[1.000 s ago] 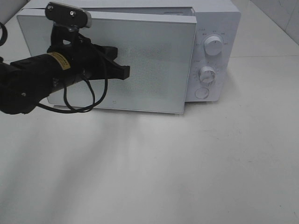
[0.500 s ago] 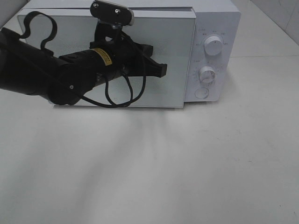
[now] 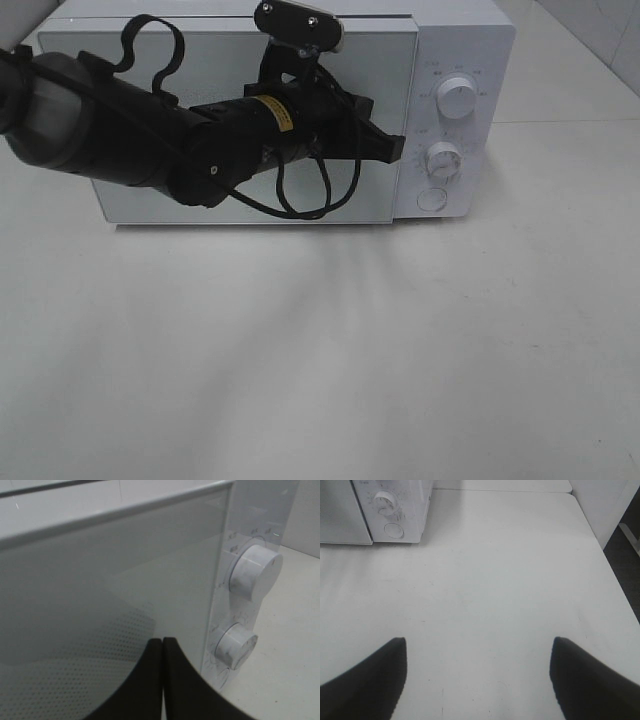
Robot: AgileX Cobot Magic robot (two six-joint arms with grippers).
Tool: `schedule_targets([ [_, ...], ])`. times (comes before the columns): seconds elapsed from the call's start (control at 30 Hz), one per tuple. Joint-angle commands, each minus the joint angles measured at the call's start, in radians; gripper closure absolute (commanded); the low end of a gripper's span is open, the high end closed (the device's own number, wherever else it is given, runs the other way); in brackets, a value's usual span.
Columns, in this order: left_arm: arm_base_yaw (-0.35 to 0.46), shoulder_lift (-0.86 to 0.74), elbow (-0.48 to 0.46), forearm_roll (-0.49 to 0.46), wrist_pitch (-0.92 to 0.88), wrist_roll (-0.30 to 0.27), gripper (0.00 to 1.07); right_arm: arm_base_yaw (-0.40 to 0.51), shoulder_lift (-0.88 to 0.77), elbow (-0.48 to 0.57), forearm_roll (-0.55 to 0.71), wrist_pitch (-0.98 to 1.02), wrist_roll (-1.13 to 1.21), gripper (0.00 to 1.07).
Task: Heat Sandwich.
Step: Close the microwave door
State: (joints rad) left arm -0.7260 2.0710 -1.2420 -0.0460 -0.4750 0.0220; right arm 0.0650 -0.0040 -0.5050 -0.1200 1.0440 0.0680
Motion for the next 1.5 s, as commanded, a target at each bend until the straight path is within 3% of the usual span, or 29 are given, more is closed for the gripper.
schedule_targets([
  [0.03,0.026,0.019,-0.057,-0.058,-0.031,-0.002,1.07,-0.008,-0.027,0.001,0.002,-0.006,-0.008,0.31],
  [0.3,0.050,0.049,-0.121,-0.059,0.007,-0.006,1.07,-0.008,-0.027,0.001,0.002,-0.006,-0.008,0.31],
  [1.0,0.039,0.018,-0.110,-0.052,0.031,-0.006,1.07,-0.008,-0.027,0.001,0.002,-0.006,-0.008,0.31],
  [1.5,-0.028,-0.119,0.109,-0.040,0.000,-0.005,1.07,-0.008,-0.027,0.001,0.002,-0.006,-0.008,0.31],
])
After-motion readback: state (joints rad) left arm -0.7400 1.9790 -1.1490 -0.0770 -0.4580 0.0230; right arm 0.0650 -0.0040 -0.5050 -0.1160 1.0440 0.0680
